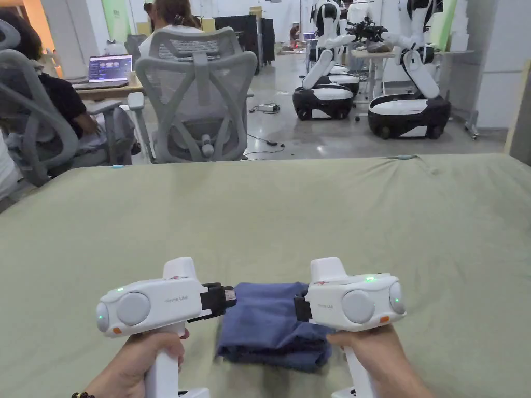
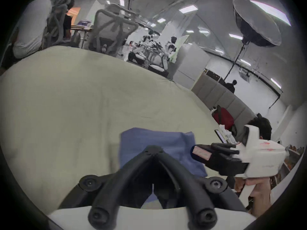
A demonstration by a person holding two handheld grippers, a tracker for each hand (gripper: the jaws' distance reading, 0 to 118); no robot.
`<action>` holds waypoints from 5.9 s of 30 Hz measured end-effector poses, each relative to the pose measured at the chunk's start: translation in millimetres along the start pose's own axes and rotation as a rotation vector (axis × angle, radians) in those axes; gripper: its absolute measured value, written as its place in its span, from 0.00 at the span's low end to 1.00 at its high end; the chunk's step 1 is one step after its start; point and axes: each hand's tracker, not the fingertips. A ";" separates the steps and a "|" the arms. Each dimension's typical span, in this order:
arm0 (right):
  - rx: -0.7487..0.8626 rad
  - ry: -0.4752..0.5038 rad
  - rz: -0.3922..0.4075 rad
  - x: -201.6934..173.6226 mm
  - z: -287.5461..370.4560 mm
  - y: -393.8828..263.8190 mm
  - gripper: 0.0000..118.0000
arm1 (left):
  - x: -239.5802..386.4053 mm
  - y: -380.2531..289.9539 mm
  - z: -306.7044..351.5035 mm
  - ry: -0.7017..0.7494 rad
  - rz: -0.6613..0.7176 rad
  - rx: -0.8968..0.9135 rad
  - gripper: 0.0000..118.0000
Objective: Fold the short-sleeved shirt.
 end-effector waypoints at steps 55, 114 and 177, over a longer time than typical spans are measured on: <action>0.254 0.030 0.282 -320.7 -187.4 107.9 0.00 | -453.3 106.2 183.6 0.212 0.193 0.076 0.27; 0.628 -0.555 0.041 136.1 149.5 180.2 0.02 | 144.8 198.9 -59.2 0.321 -0.371 0.620 0.02; 0.660 -0.510 0.045 144.2 131.1 164.5 1.00 | 155.8 176.0 -79.3 0.363 -0.438 0.583 1.00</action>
